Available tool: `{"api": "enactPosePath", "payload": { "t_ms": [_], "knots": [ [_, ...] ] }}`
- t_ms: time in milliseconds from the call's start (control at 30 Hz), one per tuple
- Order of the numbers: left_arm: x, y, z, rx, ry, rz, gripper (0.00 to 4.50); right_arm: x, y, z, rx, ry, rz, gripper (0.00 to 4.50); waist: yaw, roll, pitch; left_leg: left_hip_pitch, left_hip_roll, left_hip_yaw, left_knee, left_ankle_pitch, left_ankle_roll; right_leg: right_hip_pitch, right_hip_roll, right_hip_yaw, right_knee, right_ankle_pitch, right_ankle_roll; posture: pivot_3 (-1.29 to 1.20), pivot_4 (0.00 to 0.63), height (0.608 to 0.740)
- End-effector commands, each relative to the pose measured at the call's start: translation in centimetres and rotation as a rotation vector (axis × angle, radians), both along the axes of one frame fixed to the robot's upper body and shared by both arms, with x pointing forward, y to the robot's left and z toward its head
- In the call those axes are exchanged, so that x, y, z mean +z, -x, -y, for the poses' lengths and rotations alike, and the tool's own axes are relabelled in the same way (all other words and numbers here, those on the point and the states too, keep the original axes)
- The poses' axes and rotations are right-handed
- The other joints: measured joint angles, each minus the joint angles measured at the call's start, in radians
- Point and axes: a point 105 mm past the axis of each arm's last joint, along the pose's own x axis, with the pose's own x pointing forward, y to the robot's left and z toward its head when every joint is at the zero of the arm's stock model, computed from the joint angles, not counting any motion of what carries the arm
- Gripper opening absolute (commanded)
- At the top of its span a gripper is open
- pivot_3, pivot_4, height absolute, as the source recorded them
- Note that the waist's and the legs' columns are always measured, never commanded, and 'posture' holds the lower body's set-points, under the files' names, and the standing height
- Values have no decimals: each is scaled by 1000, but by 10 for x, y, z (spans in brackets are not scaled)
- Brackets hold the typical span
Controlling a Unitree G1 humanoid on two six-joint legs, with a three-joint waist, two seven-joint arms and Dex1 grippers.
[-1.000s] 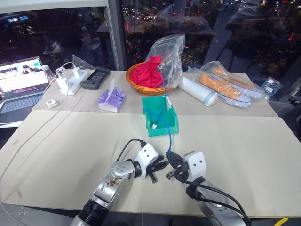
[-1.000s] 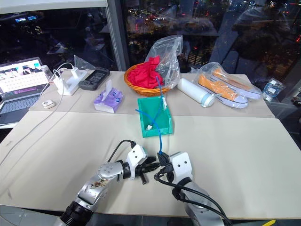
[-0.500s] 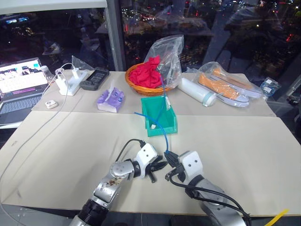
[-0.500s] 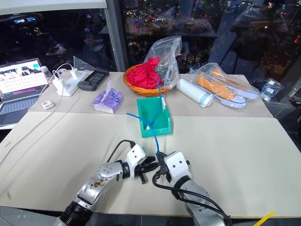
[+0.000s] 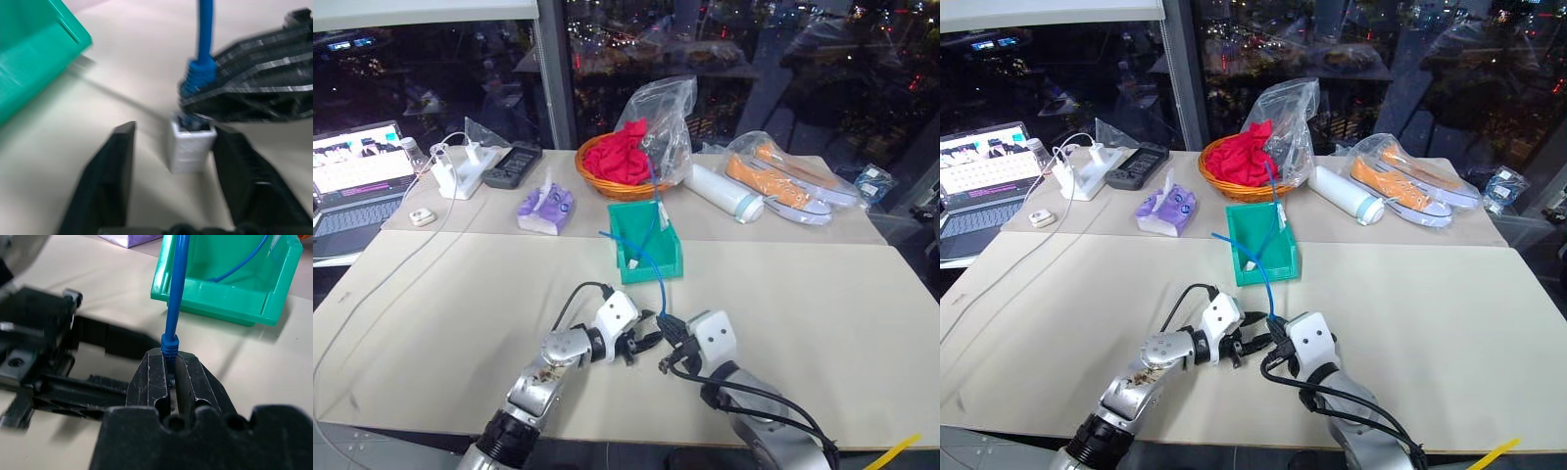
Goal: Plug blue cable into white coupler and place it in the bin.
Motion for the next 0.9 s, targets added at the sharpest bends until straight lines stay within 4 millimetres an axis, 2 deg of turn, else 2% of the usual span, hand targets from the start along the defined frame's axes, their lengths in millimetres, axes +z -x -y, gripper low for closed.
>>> {"api": "enactPosePath", "payload": {
  "t_ms": [33,167,267,367,500,600,633,667,767,900],
  "knots": [
    [34,-5,-5,17,92,102,3064,-64,13,21,-58,86,-301,0,0,0,0,0,0,0,0,0,0,0,0,0,0,0,0,0,150,722],
    [37,-4,-14,31,96,110,3064,-29,1,26,-82,8,-177,0,1,0,3,0,0,0,0,0,0,-2,0,0,0,3,-5,0,150,722],
    [45,1,-25,41,106,122,3064,13,-5,28,-49,-116,-83,0,-1,1,12,-2,0,-1,1,0,0,-5,0,0,0,4,-7,0,150,722],
    [53,9,-36,49,124,127,3064,54,-4,22,59,-248,-27,0,3,4,24,-3,0,-2,0,0,0,-6,0,-1,0,5,-7,0,150,722],
    [60,14,-43,57,146,118,3064,80,-2,20,142,-326,-14,0,2,7,27,-18,-1,-3,4,1,-1,-20,-1,-1,1,6,-7,0,150,722],
    [63,17,-53,82,127,129,3064,122,-17,8,241,-413,54,0,-4,9,31,-20,-1,-4,5,3,-4,-21,-1,-3,1,7,-7,0,150,722],
    [63,17,-55,93,120,135,3064,134,-28,4,242,-448,59,0,-8,11,33,-20,-1,-4,5,3,-4,-22,-1,-3,2,7,-8,0,150,722],
    [64,17,-55,101,120,140,3064,141,-42,3,221,-471,52,0,-10,11,34,-21,-2,-4,5,2,-3,-22,-1,-3,2,8,-7,0,150,722],
    [65,16,-55,127,132,150,3064,145,-78,2,129,-483,14,0,-9,12,34,-21,-1,-5,5,2,-3,-24,-1,-4,6,8,-8,0,150,722],
    [65,16,-53,151,144,156,3064,137,-113,-6,65,-442,-44,0,-3,13,34,-28,-3,-6,7,4,-5,-29,-2,-5,6,8,-7,0,150,722]
  ]
}}
